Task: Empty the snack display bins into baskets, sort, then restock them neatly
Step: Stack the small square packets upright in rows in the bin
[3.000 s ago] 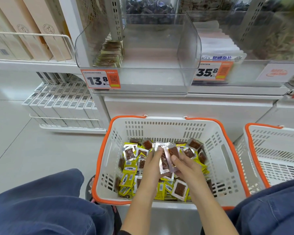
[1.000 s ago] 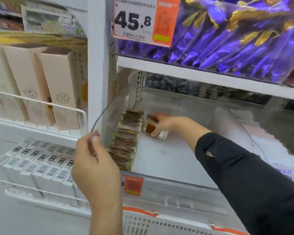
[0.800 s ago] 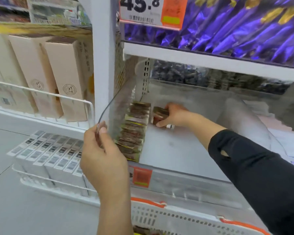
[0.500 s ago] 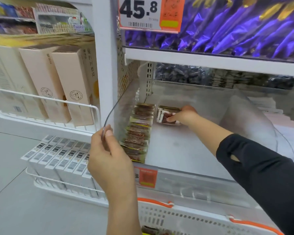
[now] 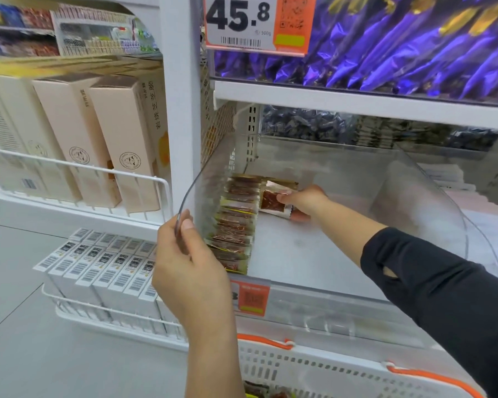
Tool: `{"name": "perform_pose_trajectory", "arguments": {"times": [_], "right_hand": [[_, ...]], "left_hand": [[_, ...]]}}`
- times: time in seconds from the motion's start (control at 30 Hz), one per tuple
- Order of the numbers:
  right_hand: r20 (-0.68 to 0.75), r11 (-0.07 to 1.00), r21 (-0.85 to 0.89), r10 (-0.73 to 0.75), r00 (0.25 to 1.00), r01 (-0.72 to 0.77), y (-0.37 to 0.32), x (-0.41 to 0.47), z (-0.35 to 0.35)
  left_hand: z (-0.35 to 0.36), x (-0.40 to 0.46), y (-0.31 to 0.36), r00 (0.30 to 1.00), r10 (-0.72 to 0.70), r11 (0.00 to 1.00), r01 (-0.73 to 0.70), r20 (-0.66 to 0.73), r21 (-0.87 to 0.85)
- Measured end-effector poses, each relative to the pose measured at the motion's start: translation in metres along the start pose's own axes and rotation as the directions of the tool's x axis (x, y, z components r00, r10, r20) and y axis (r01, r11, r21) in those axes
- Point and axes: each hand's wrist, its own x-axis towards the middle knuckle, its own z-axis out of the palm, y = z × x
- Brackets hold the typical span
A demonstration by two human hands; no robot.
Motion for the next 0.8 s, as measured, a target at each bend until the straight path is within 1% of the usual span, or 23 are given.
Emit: {"name": "perform_pose_trajectory", "arguments": {"times": [0.07,0.23,0.3,0.33,0.4,0.57,0.8], "right_hand": [[0.042,1.000,-0.023,-0.017,0.999,0.018,0.002,0.001,-0.003],[0.056,0.995,-0.057,-0.079,0.995,0.082,0.002,-0.002,-0.003],[0.093,0.965,-0.216,-0.134,0.987,0.151,0.001,-0.006,-0.001],[0.081,0.966,-0.217,-0.128,0.988,0.143,0.000,-0.007,0.001],[0.042,0.982,-0.141,-0.119,0.992,0.124,-0.002,-0.009,0.002],[0.123,0.941,-0.300,-0.126,0.984,0.157,-0.003,-0.013,0.003],[0.110,0.956,-0.215,-0.178,0.978,0.198,0.005,-0.003,-0.001]], "left_hand": [[0.000,0.000,0.000,1.000,-0.004,1.000,0.004,0.001,-0.004],[0.000,-0.001,-0.001,1.000,-0.009,1.000,0.009,-0.004,-0.004],[0.001,-0.001,-0.002,1.000,-0.017,1.000,0.017,-0.008,-0.004],[0.001,-0.001,-0.002,1.000,-0.021,1.000,0.020,-0.011,-0.005],[0.001,-0.001,-0.003,1.000,-0.024,1.000,0.024,-0.018,-0.005],[0.001,-0.001,-0.002,0.999,-0.029,1.000,0.029,-0.020,-0.004],[0.002,-0.001,-0.001,0.999,-0.026,1.000,0.026,-0.026,0.000]]}}
